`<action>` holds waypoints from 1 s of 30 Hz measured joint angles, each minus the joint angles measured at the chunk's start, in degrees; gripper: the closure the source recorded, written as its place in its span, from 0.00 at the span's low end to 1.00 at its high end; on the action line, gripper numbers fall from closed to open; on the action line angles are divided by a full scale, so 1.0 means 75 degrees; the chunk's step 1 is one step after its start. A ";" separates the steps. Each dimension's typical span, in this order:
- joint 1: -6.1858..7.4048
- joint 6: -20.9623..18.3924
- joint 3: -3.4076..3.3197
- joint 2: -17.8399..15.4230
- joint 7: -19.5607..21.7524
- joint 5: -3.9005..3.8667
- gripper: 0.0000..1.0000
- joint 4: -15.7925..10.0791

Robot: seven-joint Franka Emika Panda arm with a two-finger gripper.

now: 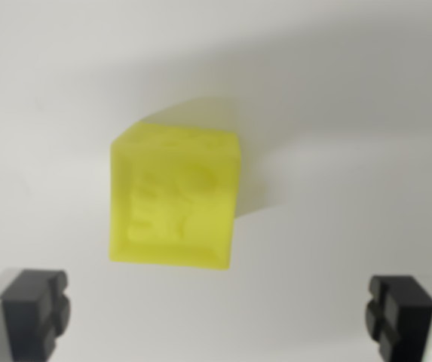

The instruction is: Pick yellow cube

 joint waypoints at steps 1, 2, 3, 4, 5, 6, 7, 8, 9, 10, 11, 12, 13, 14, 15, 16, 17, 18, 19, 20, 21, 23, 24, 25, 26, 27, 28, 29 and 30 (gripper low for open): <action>0.0014 0.0031 0.0000 0.0047 0.0028 0.0003 0.00 0.0014; 0.0027 0.0060 0.0000 0.0092 0.0054 0.0005 0.00 0.0028; 0.0040 0.0088 0.0000 0.0136 0.0080 0.0008 0.00 0.0044; 0.0054 0.0119 0.0000 0.0182 0.0107 0.0011 0.00 0.0061; 0.0067 0.0148 0.0000 0.0228 0.0133 0.0013 0.00 0.0078; 0.0081 0.0178 0.0000 0.0275 0.0160 0.0016 0.00 0.0094; 0.0094 0.0206 0.0000 0.0320 0.0187 0.0019 0.00 0.0111; 0.0109 0.0235 0.0000 0.0366 0.0214 0.0022 0.00 0.0130; 0.0122 0.0262 0.0000 0.0413 0.0240 0.0024 0.00 0.0149; 0.0136 0.0290 0.0000 0.0462 0.0267 0.0027 0.00 0.0167; 0.0149 0.0318 0.0000 0.0508 0.0291 0.0030 0.00 0.0186; 0.0162 0.0345 0.0000 0.0553 0.0318 0.0033 0.00 0.0206; 0.0175 0.0372 -0.0001 0.0601 0.0345 0.0036 0.00 0.0227; 0.0192 0.0404 -0.0001 0.0661 0.0377 0.0039 0.00 0.0251; 0.0206 0.0430 -0.0001 0.0708 0.0403 0.0042 0.00 0.0271; 0.0219 0.0456 -0.0001 0.0750 0.0426 0.0045 0.00 0.0291; 0.0229 0.0483 -0.0001 0.0790 0.0439 0.0046 0.00 0.0306; 0.0235 0.0513 -0.0001 0.0833 0.0447 0.0048 0.00 0.0318; 0.0238 0.0542 -0.0001 0.0875 0.0452 0.0050 0.00 0.0329; 0.0241 0.0589 -0.0001 0.0940 0.0456 0.0054 0.00 0.0347; 0.0242 0.0620 -0.0001 0.0981 0.0458 0.0057 0.00 0.0360; 0.0244 0.0664 -0.0001 0.1046 0.0461 0.0060 0.00 0.0379; 0.0245 0.0694 -0.0001 0.1090 0.0463 0.0062 0.00 0.0391; 0.0246 0.0724 -0.0001 0.1131 0.0465 0.0065 0.00 0.0404; 0.0247 0.0754 -0.0001 0.1175 0.0467 0.0067 0.00 0.0419; 0.0248 0.0783 -0.0001 0.1218 0.0469 0.0070 0.00 0.0433; 0.0249 0.0813 -0.0001 0.1264 0.0472 0.0072 0.00 0.0446; 0.0251 0.0840 -0.0001 0.1307 0.0474 0.0075 0.00 0.0461; 0.0252 0.0870 -0.0001 0.1350 0.0476 0.0077 0.00 0.0478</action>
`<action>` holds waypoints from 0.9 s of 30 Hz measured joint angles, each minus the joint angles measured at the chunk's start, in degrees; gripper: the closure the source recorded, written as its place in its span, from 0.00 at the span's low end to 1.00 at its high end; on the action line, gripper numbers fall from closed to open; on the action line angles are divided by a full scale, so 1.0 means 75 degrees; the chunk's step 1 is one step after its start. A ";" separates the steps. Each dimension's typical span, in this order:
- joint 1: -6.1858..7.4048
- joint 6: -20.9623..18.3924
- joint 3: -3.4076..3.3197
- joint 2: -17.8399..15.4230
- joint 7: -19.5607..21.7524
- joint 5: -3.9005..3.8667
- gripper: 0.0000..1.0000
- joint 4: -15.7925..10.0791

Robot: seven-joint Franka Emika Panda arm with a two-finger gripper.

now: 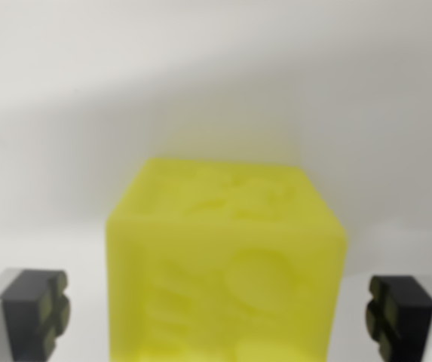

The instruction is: Pick yellow cube

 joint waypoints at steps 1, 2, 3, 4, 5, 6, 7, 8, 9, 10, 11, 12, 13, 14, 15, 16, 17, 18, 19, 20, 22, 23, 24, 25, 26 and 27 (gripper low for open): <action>0.0001 0.0028 0.0000 0.0043 0.0002 0.0003 0.00 0.0016; 0.0002 0.0056 0.0000 0.0088 0.0004 0.0005 0.00 0.0032; 0.0003 0.0084 0.0000 0.0133 0.0006 0.0008 0.00 0.0047; 0.0004 0.0111 0.0000 0.0178 0.0008 0.0010 0.00 0.0064; 0.0005 0.0138 0.0000 0.0220 0.0010 0.0013 0.00 0.0082; 0.0007 0.0163 0.0000 0.0262 0.0012 0.0016 0.00 0.0099; 0.0009 0.0183 0.0000 0.0296 0.0014 0.0018 0.00 0.0111; 0.0010 0.0197 0.0000 0.0322 0.0016 0.0020 0.00 0.0122; 0.0011 0.0206 0.0000 0.0338 0.0019 0.0021 0.00 0.0129; 0.0012 0.0210 0.0000 0.0346 0.0021 0.0022 0.00 0.0135; 0.0013 0.0212 0.0000 0.0349 0.0024 0.0023 0.00 0.0138; 0.0013 0.0212 0.0000 0.0350 0.0026 0.0023 0.00 0.0141; 0.0013 0.0212 0.0000 0.0350 0.0027 0.0024 0.00 0.0141; 0.0013 0.0212 0.0000 0.0350 0.0027 0.0024 0.00 0.0141; 0.0013 0.0212 0.0000 0.0351 0.0027 0.0024 0.00 0.0141; 0.0013 0.0212 0.0000 0.0351 0.0027 0.0024 0.00 0.0141; 0.0013 0.0212 0.0000 0.0351 0.0027 0.0024 0.00 0.0141; 0.0013 0.0212 0.0000 0.0351 0.0027 0.0024 0.00 0.0141; 0.0013 0.0212 0.0000 0.0351 0.0027 0.0024 0.00 0.0141; 0.0013 0.0212 0.0000 0.0351 0.0027 0.0024 1.00 0.0141; 0.0013 0.0210 0.0000 0.0345 0.0027 0.0024 1.00 0.0138; 0.0013 0.0203 0.0000 0.0334 0.0027 0.0024 1.00 0.0134; 0.0013 0.0189 0.0000 0.0313 0.0027 0.0024 1.00 0.0125; 0.0013 0.0168 0.0000 0.0282 0.0028 0.0024 1.00 0.0114; 0.0013 0.0143 0.0000 0.0243 0.0030 0.0024 1.00 0.0101; 0.0013 0.0117 -0.0001 0.0202 0.0031 0.0024 1.00 0.0088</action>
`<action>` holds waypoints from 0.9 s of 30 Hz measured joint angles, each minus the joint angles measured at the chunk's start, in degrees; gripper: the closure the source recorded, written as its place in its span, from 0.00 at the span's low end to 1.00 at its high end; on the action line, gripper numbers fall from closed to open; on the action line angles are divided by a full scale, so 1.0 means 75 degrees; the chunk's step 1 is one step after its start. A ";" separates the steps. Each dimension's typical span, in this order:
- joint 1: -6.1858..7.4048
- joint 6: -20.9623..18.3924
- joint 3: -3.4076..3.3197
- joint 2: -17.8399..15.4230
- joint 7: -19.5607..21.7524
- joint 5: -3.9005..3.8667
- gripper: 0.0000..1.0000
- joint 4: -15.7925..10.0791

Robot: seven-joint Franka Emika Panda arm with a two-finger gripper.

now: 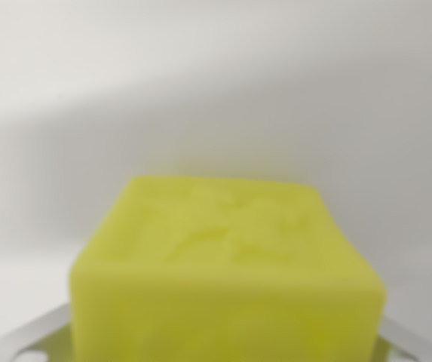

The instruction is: Pick yellow cube

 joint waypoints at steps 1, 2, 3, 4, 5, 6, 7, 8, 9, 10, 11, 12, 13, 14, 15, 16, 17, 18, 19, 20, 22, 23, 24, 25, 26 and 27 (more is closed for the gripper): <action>0.0000 -0.0029 0.0000 -0.0044 0.0002 0.0000 1.00 -0.0014; 0.0000 -0.0057 0.0000 -0.0089 0.0003 -0.0001 1.00 -0.0028; 0.0000 -0.0087 0.0000 -0.0134 0.0005 -0.0002 1.00 -0.0042; 0.0000 -0.0116 0.0000 -0.0175 0.0006 -0.0004 1.00 -0.0056; 0.0000 -0.0147 0.0000 -0.0217 0.0008 -0.0006 1.00 -0.0071; 0.0000 -0.0175 0.0000 -0.0259 0.0009 -0.0008 1.00 -0.0085; 0.0000 -0.0205 0.0000 -0.0304 0.0011 -0.0010 1.00 -0.0097; 0.0000 -0.0235 0.0000 -0.0346 0.0012 -0.0012 1.00 -0.0108; 0.0000 -0.0265 0.0000 -0.0387 0.0014 -0.0015 1.00 -0.0120; 0.0000 -0.0294 0.0000 -0.0426 0.0015 -0.0017 1.00 -0.0132; 0.0000 -0.0327 0.0000 -0.0470 0.0017 -0.0019 1.00 -0.0144; 0.0000 -0.0358 0.0000 -0.0514 0.0018 -0.0021 1.00 -0.0154; -0.0001 -0.0389 0.0000 -0.0555 0.0020 -0.0023 1.00 -0.0164; -0.0002 -0.0422 0.0000 -0.0595 0.0021 -0.0025 1.00 -0.0174; -0.0003 -0.0453 -0.0001 -0.0635 0.0022 -0.0027 1.00 -0.0184; -0.0003 -0.0483 -0.0001 -0.0677 0.0024 -0.0029 1.00 -0.0193; -0.0003 -0.0515 -0.0001 -0.0720 0.0025 -0.0031 1.00 -0.0200; -0.0003 -0.0547 -0.0001 -0.0760 0.0026 -0.0033 1.00 -0.0208; -0.0003 -0.0581 -0.0001 -0.0800 0.0028 -0.0035 1.00 -0.0217; -0.0003 -0.0613 -0.0001 -0.0839 0.0029 -0.0037 1.00 -0.0226; -0.0003 -0.0678 -0.0001 -0.0921 0.0031 -0.0041 1.00 -0.0240; -0.0003 -0.0712 -0.0001 -0.0960 0.0033 -0.0043 1.00 -0.0247; -0.0004 -0.0745 -0.0001 -0.0998 0.0034 -0.0045 1.00 -0.0254; -0.0004 -0.0778 -0.0001 -0.1037 0.0035 -0.0047 1.00 -0.0260; -0.0004 -0.0811 -0.0001 -0.1078 0.0036 -0.0049 1.00 -0.0265; -0.0005 -0.0844 -0.0001 -0.1117 0.0037 -0.0051 1.00 -0.0270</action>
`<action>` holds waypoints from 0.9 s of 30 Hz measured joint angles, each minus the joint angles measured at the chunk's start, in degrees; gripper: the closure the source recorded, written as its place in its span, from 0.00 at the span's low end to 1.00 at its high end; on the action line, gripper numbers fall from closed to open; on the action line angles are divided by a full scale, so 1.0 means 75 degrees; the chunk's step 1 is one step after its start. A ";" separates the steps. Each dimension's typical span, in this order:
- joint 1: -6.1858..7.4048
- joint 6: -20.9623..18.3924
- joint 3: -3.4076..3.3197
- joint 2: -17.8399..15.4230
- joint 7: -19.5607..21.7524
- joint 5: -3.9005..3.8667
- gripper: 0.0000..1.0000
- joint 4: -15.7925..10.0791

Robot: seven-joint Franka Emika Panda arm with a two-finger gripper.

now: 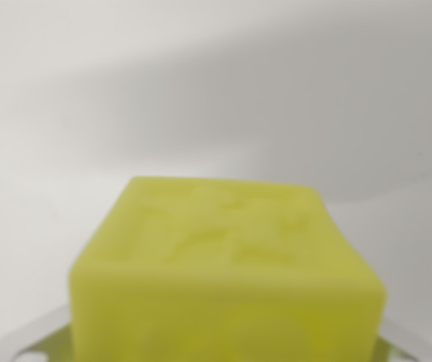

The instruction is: Pick yellow cube

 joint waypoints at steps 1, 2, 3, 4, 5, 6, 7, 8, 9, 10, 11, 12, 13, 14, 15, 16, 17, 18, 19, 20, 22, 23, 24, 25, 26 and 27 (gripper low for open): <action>0.0000 -0.0035 0.0000 -0.0039 0.0001 -0.0002 1.00 -0.0005; 0.0000 -0.0069 0.0000 -0.0076 0.0002 -0.0004 1.00 -0.0009; 0.0000 -0.0103 0.0000 -0.0113 0.0004 -0.0006 1.00 -0.0014; 0.0000 -0.0138 0.0000 -0.0153 0.0005 -0.0007 1.00 -0.0017; 0.0000 -0.0172 0.0000 -0.0191 0.0006 -0.0009 1.00 -0.0020; -0.0001 -0.0207 0.0000 -0.0230 0.0007 -0.0011 1.00 -0.0023; -0.0001 -0.0242 0.0000 -0.0266 0.0008 -0.0013 1.00 -0.0026; -0.0002 -0.0277 0.0000 -0.0302 0.0009 -0.0014 1.00 -0.0029; -0.0002 -0.0313 0.0000 -0.0339 0.0010 -0.0016 1.00 -0.0031; -0.0002 -0.0349 0.0000 -0.0378 0.0011 -0.0017 1.00 -0.0032; -0.0002 -0.0384 0.0000 -0.0415 0.0012 -0.0019 1.00 -0.0032; -0.0002 -0.0420 0.0000 -0.0451 0.0013 -0.0020 1.00 -0.0032; -0.0003 -0.0456 0.0000 -0.0486 0.0014 -0.0022 1.00 -0.0033; -0.0003 -0.0493 0.0000 -0.0522 0.0015 -0.0023 1.00 -0.0033; -0.0003 -0.0528 0.0000 -0.0558 0.0016 -0.0024 1.00 -0.0033; -0.0003 -0.0563 0.0000 -0.0594 0.0017 -0.0026 1.00 -0.0033; -0.0003 -0.0601 0.0000 -0.0630 0.0018 -0.0027 1.00 -0.0032; -0.0003 -0.0637 0.0000 -0.0663 0.0019 -0.0029 1.00 -0.0030; -0.0003 -0.0675 0.0000 -0.0698 0.0020 -0.0030 1.00 -0.0029; -0.0003 -0.0712 0.0000 -0.0732 0.0021 -0.0031 1.00 -0.0026; -0.0004 -0.0786 0.0000 -0.0804 0.0023 -0.0034 1.00 -0.0021; -0.0004 -0.0823 0.0000 -0.0837 0.0023 -0.0036 1.00 -0.0018; -0.0004 -0.0861 0.0000 -0.0870 0.0024 -0.0037 1.00 -0.0015; -0.0004 -0.0899 0.0000 -0.0902 0.0025 -0.0038 1.00 -0.0011; -0.0004 -0.0938 0.0000 -0.0936 0.0026 -0.0039 1.00 -0.0007; -0.0004 -0.0975 0.0000 -0.0969 0.0027 -0.0041 1.00 -0.0002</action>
